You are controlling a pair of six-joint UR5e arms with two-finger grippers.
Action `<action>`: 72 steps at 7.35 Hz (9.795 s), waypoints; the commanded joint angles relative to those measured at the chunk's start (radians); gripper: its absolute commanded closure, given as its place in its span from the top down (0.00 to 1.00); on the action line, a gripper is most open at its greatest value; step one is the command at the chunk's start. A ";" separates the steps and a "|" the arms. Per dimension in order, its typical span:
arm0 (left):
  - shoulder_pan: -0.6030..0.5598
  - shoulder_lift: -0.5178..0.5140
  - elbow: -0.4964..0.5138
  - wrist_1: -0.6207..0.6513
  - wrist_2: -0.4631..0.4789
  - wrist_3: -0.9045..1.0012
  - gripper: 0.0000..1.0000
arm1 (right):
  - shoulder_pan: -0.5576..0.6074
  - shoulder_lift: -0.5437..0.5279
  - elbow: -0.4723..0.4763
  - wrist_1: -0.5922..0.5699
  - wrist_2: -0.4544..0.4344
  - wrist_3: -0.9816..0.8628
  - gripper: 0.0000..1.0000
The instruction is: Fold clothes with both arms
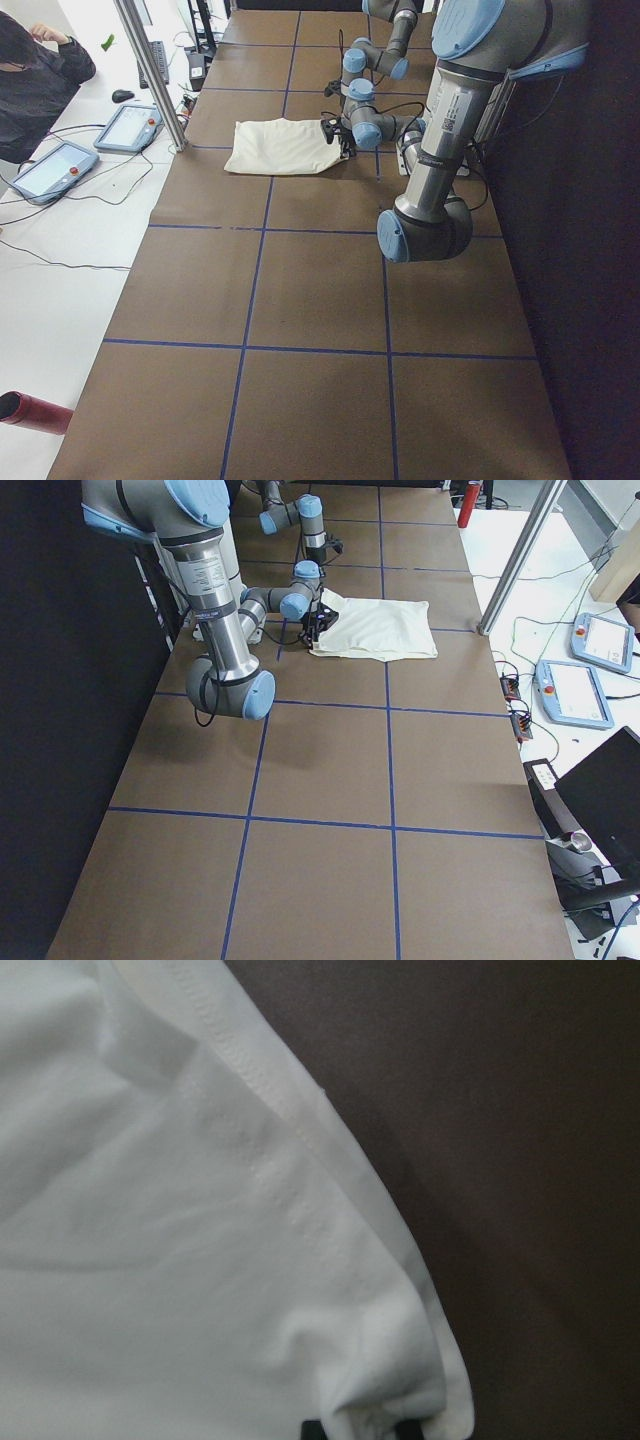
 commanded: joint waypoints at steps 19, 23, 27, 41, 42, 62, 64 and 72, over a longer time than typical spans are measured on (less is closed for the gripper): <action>-0.292 -0.227 0.385 -0.287 -0.103 0.025 0.00 | 0.431 0.248 -0.395 0.203 0.313 -0.151 0.00; -0.326 -0.252 0.440 -0.311 -0.101 0.037 0.00 | 0.471 0.349 -0.531 0.216 0.315 -0.154 0.00; -0.380 -0.361 0.640 -0.313 -0.097 0.124 0.93 | 0.489 0.426 -0.680 0.266 0.318 -0.191 1.00; -0.965 0.074 0.362 -0.198 -0.413 1.298 1.00 | 1.038 -0.216 -0.312 0.081 0.408 -1.636 1.00; -1.071 0.081 0.348 -0.060 -0.408 1.561 1.00 | 1.116 -0.297 -0.313 0.079 0.445 -1.787 1.00; -1.191 0.429 0.221 0.298 -0.565 1.860 1.00 | 1.153 -0.560 -0.158 0.188 0.609 -1.606 1.00; -1.191 0.429 0.219 0.299 -0.568 1.853 1.00 | 1.153 -0.560 -0.158 0.190 0.609 -1.606 1.00; -1.191 0.432 0.218 0.298 -0.614 1.695 1.00 | 1.153 -0.571 -0.154 0.191 0.643 -1.606 1.00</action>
